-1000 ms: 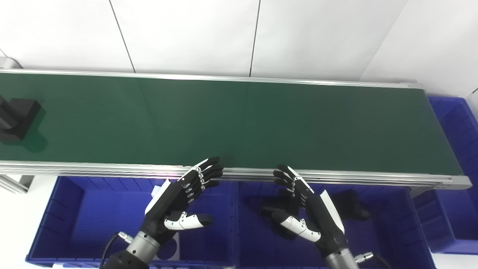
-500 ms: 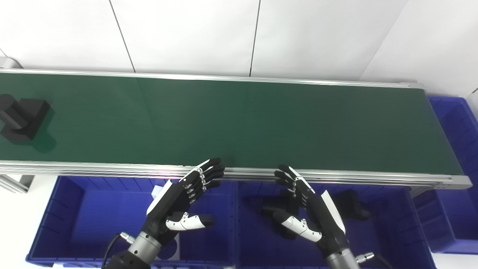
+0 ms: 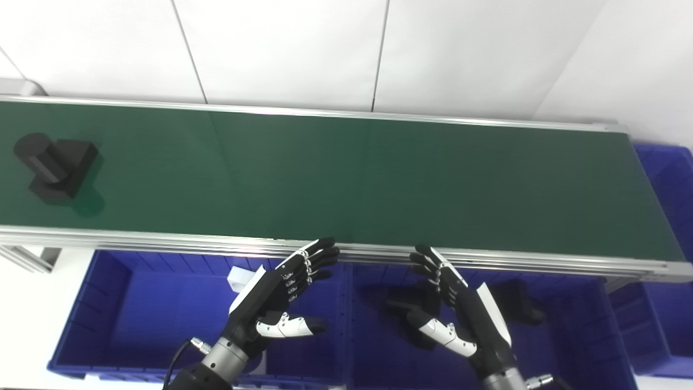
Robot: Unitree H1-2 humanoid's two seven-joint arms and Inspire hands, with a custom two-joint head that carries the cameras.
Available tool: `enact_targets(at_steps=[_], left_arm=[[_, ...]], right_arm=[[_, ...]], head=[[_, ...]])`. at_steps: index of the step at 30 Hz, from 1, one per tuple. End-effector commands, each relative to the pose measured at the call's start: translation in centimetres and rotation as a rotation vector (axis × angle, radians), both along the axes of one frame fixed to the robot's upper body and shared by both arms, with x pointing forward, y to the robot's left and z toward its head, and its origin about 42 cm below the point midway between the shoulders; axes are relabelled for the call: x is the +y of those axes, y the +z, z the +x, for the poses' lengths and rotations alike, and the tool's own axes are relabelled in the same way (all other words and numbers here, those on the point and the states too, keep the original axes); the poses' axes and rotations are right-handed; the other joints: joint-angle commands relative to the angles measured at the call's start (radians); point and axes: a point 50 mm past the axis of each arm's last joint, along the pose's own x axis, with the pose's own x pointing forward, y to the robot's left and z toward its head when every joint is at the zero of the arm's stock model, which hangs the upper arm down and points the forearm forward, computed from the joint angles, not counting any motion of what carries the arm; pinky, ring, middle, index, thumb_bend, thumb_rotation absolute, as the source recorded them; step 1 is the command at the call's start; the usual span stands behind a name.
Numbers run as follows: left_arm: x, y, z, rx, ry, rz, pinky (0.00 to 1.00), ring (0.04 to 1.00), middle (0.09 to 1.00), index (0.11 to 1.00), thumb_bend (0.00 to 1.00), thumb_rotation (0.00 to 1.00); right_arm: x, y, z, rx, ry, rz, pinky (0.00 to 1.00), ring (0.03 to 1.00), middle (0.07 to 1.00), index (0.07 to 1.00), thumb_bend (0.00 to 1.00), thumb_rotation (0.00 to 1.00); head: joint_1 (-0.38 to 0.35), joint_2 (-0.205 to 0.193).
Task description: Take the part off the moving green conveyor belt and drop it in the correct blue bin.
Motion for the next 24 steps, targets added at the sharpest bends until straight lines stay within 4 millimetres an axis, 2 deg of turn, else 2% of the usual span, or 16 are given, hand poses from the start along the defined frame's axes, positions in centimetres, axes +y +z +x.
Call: enact_targets(at_steps=[1,2,3,4,7,24], left_arm=[[-0.7,0.9,0.7,-0.073,0.003,-0.011,0.86,0.888,0.882,0.893,0.92,0.40],[-1.0,0.7,0.7,-0.072,0.000,-0.011,0.86,0.889,0.884,0.894,0.93,0.40],[-1.2,0.6,0.8,-0.072,-0.001,-0.011,0.86,0.890,0.886,0.895,0.93,0.41],[-1.5,0.4,0.8,-0.070,-0.002,-0.010,0.86,0.890,0.887,0.895,0.94,0.41],[-2.2,-0.2,0.9,-0.062,0.001,-0.010,0.85,0.886,0.886,0.892,0.96,0.42],[-3.7,-1.7,1.5,-0.055,0.001,-0.017,0.85,0.881,0.883,0.884,0.98,0.38]], right_arm=[[-0.3,0.9,0.2,-0.089,0.008,0.027,0.77,0.850,0.879,0.916,0.74,0.65],[-0.6,0.7,0.3,-0.094,0.009,0.029,0.77,0.850,0.880,0.917,0.72,0.64],[-0.7,0.6,0.3,-0.098,0.009,0.031,0.77,0.851,0.881,0.918,0.71,0.63],[-0.9,0.3,0.4,-0.101,0.010,0.031,0.77,0.852,0.882,0.919,0.71,0.62],[-1.4,-0.2,0.6,-0.110,0.010,0.030,0.78,0.857,0.884,0.922,0.70,0.62],[-2.4,-1.1,1.2,-0.126,0.000,0.020,0.75,0.842,0.870,0.914,0.69,0.59]], head=[[0.022,-0.005],[0.053,-0.034],[0.053,-0.034],[0.075,-0.059],[0.102,-0.092],[0.146,-0.183]])
